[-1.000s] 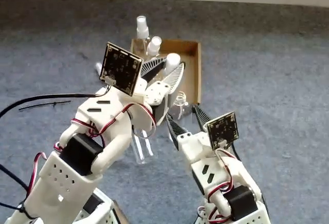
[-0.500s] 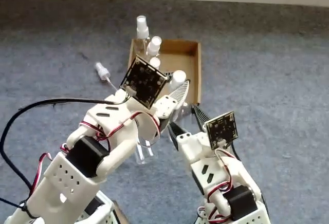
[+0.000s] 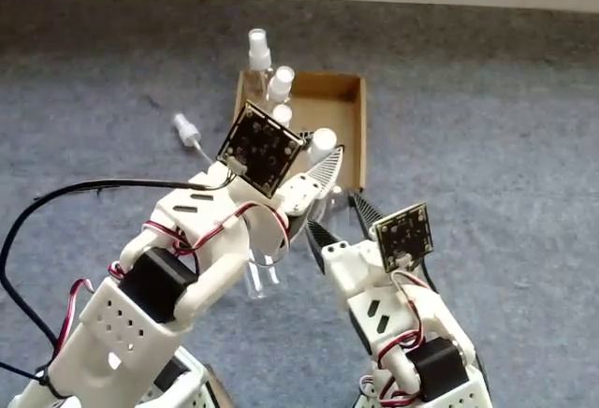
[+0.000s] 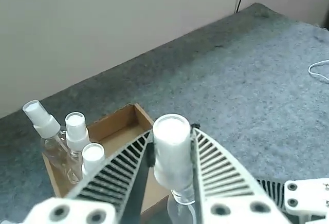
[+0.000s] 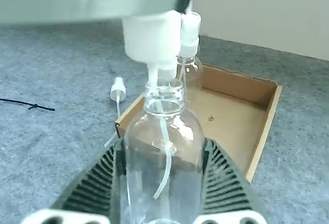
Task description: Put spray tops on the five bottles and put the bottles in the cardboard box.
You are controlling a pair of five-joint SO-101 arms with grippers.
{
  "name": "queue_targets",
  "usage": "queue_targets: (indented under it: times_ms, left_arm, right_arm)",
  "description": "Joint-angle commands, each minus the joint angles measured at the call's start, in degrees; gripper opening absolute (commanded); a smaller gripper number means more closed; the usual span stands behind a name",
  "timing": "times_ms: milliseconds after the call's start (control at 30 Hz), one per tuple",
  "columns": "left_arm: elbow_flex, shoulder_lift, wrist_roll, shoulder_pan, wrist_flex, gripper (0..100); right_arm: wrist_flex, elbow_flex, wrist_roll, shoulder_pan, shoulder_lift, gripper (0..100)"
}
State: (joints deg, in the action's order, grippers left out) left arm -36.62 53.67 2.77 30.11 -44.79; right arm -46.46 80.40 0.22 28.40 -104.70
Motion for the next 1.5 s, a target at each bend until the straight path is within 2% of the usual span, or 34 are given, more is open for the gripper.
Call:
queue_targets:
  times_ms: [0,233,567,800,1000,1067,1167,1267,1367,1467]
  left_arm:
    - [1.98,1.01,-0.62,-2.07,-0.53,12]
    - [3.21,1.01,-0.62,-2.24,-0.18,12]
    - [16.84,0.57,-0.62,-1.71,-2.73,12]
    - [9.8,0.48,-0.53,1.1,-4.13,12]
    - [4.26,0.4,-0.35,1.71,-0.53,13]
    - [3.47,0.4,-0.26,1.71,-0.09,16]
    - [3.91,0.48,-0.26,1.63,0.26,21]
    - [5.93,0.48,-0.26,1.63,0.0,22]
    - [8.92,0.48,-0.35,0.92,0.18,19]
    - [11.12,0.31,-0.62,-2.86,1.23,16]
  right_arm:
    - [1.63,-0.48,-0.53,-0.66,-0.57,0.4]
    - [1.63,-0.31,-0.62,-0.66,-0.57,0.4]
    - [1.63,-0.31,-0.62,-0.66,-0.57,0.4]
    - [1.63,-0.31,-0.62,-0.66,-0.57,0.4]
    - [1.63,-0.31,-0.62,-0.66,-0.57,0.4]
    - [1.63,-0.31,-0.62,-0.66,-0.57,0.4]
    - [1.63,-0.31,-0.62,-0.66,-0.57,0.4]
    - [1.63,-0.31,-0.62,-0.66,-0.57,0.4]
    - [1.63,-0.31,-0.62,-0.66,-0.57,0.4]
    - [1.63,-0.31,-0.62,-0.66,-0.57,0.4]
